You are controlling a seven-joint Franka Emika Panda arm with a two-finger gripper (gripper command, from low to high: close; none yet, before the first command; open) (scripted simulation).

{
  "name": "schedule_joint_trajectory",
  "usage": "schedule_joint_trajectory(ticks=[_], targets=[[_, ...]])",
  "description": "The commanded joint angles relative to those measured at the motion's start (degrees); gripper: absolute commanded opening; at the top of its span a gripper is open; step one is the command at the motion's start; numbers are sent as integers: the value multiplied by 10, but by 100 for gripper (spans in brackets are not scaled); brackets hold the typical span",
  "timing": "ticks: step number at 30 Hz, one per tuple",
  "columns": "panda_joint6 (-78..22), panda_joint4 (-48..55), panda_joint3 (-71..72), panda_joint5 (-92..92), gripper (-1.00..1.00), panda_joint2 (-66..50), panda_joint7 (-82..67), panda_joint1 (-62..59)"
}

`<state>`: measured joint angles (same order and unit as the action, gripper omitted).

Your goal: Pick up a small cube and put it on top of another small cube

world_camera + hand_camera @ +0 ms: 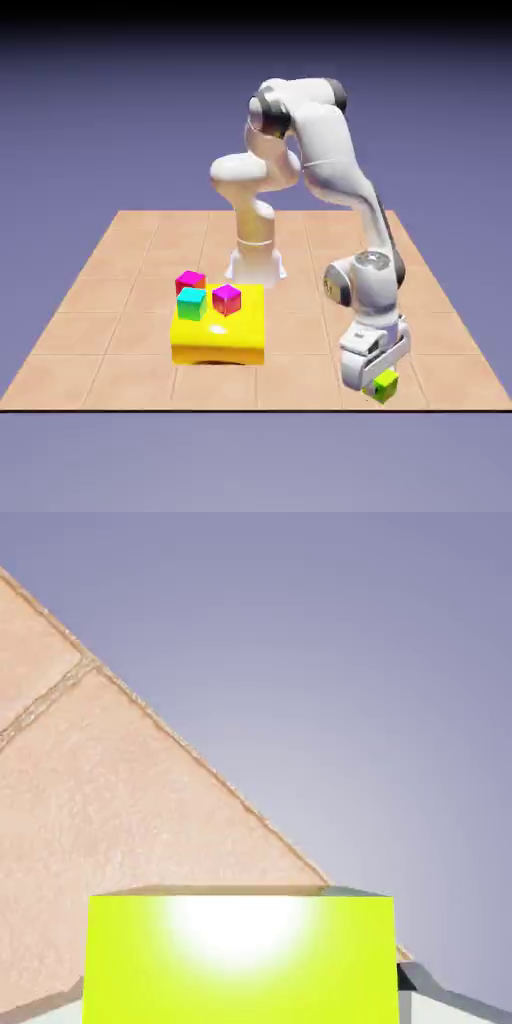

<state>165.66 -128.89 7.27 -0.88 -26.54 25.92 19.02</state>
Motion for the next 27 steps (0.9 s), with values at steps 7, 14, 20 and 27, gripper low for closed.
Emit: schedule_joint_trajectory(ticks=[7, 14, 20, 27], targets=[[-86, -68, -81, 37, -100, 145, -115, -35], [-172, -139, -187, 87, -100, 291, -254, -72], [-246, -199, -277, 129, -100, 415, -374, -104], [-332, -269, -382, 178, -100, 561, -513, -141]])
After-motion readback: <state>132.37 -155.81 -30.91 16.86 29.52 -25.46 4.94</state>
